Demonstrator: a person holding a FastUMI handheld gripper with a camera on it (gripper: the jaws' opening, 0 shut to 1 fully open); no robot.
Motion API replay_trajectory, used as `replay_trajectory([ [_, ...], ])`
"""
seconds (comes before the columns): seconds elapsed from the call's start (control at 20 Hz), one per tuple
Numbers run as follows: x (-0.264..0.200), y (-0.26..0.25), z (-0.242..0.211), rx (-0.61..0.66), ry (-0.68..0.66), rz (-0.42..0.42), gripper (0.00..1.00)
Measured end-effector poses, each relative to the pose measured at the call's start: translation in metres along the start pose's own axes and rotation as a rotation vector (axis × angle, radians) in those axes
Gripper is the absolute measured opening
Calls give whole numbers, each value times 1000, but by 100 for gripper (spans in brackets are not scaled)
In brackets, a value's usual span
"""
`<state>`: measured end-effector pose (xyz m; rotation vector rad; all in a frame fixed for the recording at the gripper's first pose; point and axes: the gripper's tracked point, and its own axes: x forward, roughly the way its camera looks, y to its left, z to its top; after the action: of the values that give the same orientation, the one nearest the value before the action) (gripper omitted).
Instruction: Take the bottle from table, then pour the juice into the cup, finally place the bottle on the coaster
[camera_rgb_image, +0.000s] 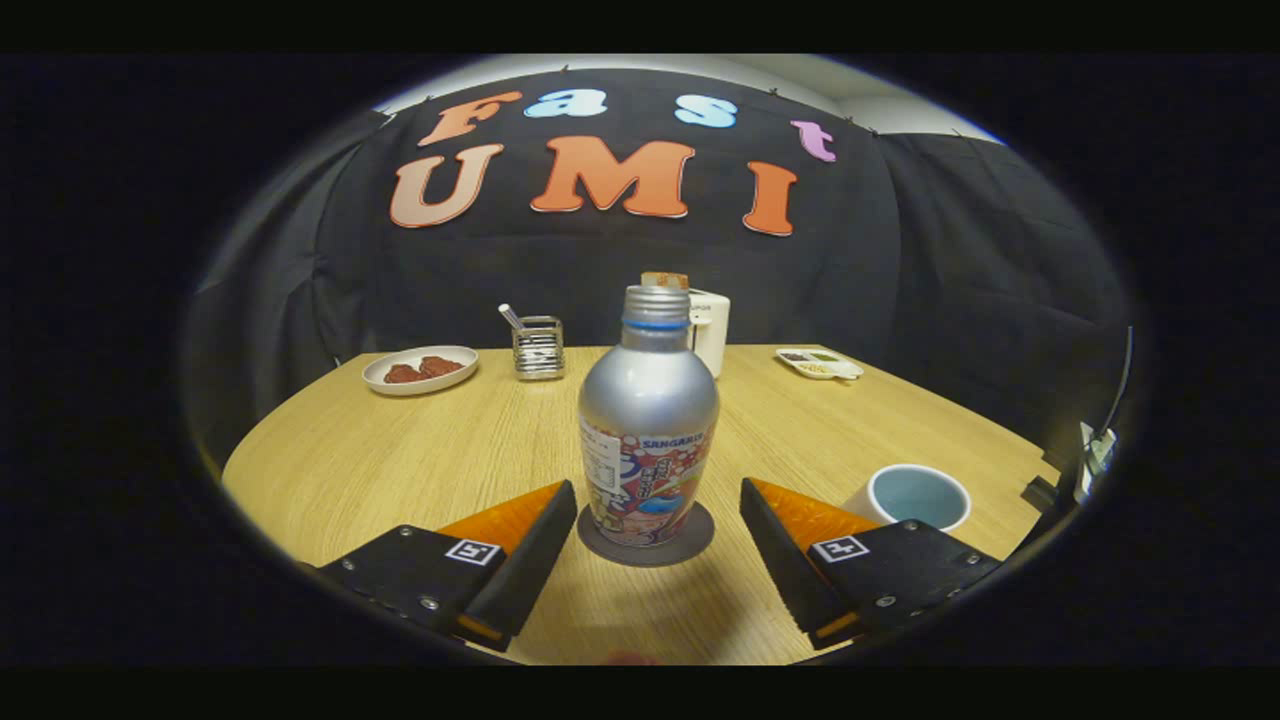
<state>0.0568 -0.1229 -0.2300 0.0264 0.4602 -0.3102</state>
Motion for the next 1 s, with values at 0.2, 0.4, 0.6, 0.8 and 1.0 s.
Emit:
replay_trajectory([
  [0.2,-39,3,38,-44,-103,11,97],
  [0.4,-80,-4,74,2,-227,47,98],
  [0.6,-113,-17,100,42,-328,87,98],
  [0.8,-144,-22,124,64,-417,135,98],
  [1.0,-162,-13,138,89,-473,201,98],
])
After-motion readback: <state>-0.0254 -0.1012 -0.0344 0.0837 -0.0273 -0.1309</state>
